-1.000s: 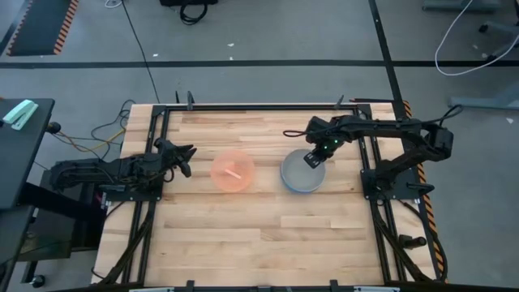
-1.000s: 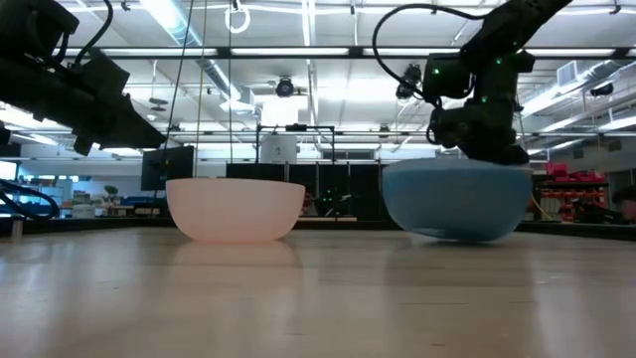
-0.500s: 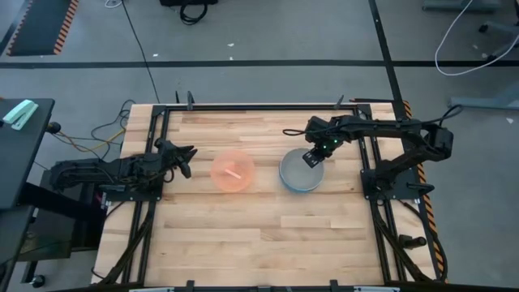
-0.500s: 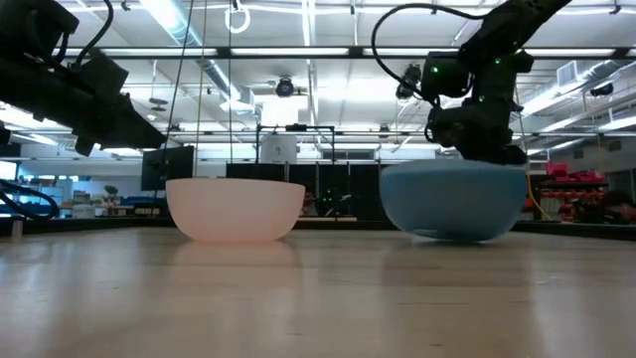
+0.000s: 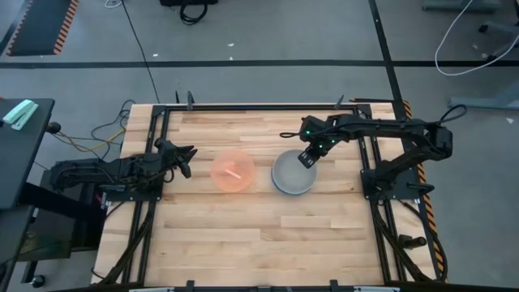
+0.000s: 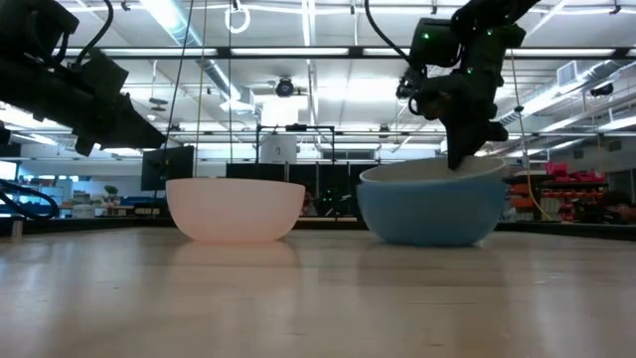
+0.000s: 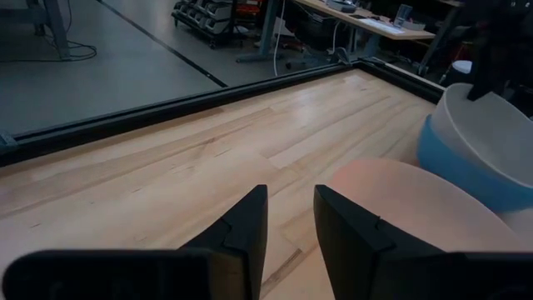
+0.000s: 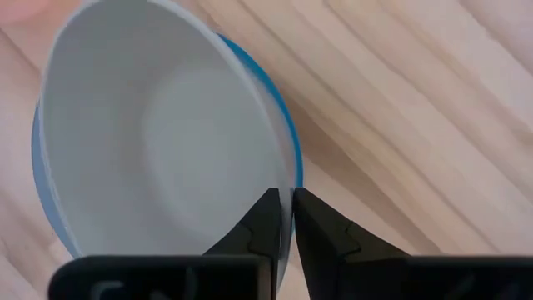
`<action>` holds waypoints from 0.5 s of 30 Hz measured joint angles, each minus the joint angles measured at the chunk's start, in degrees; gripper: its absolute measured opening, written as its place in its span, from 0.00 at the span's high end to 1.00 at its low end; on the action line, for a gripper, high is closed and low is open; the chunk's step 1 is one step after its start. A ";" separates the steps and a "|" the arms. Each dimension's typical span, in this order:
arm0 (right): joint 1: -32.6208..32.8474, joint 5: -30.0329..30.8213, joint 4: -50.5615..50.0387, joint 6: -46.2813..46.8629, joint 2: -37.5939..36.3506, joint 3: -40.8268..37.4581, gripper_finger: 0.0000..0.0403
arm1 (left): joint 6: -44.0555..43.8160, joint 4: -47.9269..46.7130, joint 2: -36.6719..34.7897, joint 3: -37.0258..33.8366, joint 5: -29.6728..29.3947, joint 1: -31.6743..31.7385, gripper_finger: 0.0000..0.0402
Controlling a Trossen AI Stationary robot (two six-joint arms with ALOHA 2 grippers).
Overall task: Nest bowls inside each other
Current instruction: Stack the gray bowl on top of the blue bowl
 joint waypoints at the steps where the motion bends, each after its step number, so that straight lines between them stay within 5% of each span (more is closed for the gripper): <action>1: 0.00 0.21 -0.51 0.18 0.00 0.29 0.89 | 0.00 0.00 -0.01 0.01 0.00 0.00 0.73; 15: 0.59 0.41 -1.35 0.61 0.81 0.70 0.89 | -0.02 0.00 -0.02 0.00 0.00 0.01 0.73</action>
